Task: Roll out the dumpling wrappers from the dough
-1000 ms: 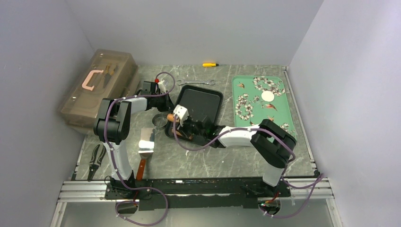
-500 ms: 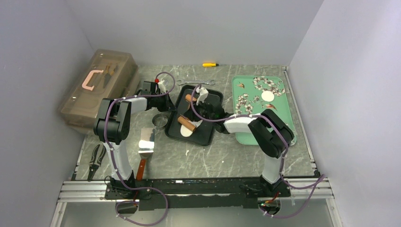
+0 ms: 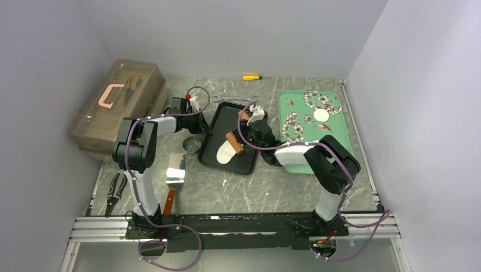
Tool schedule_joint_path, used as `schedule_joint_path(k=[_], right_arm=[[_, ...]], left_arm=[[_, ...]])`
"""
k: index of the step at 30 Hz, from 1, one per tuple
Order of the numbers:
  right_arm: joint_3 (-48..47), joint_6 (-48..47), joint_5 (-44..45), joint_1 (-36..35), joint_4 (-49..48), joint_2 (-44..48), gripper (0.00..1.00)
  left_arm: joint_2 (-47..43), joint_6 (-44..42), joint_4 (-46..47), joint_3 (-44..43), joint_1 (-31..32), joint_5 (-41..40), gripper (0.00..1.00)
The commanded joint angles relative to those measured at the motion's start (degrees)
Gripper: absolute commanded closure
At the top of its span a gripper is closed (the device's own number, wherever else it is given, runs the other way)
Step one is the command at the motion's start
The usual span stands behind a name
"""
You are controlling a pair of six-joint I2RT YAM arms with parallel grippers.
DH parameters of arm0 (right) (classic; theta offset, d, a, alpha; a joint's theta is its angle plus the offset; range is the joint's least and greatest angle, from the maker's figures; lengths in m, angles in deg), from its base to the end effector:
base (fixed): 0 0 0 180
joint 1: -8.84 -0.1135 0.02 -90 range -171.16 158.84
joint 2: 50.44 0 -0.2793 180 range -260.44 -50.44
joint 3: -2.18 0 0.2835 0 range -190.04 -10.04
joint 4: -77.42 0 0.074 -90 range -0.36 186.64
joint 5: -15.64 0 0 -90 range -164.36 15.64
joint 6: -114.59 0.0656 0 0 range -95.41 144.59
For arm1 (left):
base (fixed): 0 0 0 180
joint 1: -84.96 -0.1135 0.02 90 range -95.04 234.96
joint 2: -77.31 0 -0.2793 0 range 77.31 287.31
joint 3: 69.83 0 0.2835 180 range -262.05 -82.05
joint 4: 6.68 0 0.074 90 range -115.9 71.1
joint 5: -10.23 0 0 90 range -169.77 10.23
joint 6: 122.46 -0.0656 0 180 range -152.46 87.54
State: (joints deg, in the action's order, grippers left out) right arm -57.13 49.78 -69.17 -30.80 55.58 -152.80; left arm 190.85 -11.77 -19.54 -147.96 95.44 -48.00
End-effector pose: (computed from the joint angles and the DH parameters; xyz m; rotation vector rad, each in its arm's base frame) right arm 0.3248 0.2614 0.1424 -0.1897 1.9886 0.6563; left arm 0.4352 -0.1156 0.1084 0.0464 2.4467 -0.9160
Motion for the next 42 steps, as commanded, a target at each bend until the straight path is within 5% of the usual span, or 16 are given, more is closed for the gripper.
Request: schedule_joint_path(k=[1, 13, 23, 33, 38, 42], right_arm=[[4.6, -6.4, 12.7, 1.4, 14.3, -1.9, 1.00], [4.0, -10.7, 12.7, 1.7, 14.9, 0.5, 1.00], [1.3, -37.9, -17.1, 1.8, -3.7, 11.4, 1.00], [-0.8, -49.3, -45.3, 4.2, -11.8, -2.0, 1.00], [7.0, -54.5, -46.1, 3.5, -16.3, -1.0, 1.00], [7.9, -57.7, -42.3, 0.4, -1.8, 3.6, 1.00]], left_arm=[[3.1, -0.6, -3.4, 0.7, -0.3, -3.7, 1.00], [2.9, -0.6, -3.4, 0.9, -0.3, -3.7, 1.00], [3.1, -1.2, -3.9, 0.3, -0.3, -3.7, 1.00], [3.5, -1.5, -4.5, -0.4, -0.3, -2.4, 1.00], [3.3, -1.7, -4.6, -0.2, -0.4, -2.9, 1.00], [3.5, -1.5, -4.6, -0.5, -0.4, -2.9, 1.00]])
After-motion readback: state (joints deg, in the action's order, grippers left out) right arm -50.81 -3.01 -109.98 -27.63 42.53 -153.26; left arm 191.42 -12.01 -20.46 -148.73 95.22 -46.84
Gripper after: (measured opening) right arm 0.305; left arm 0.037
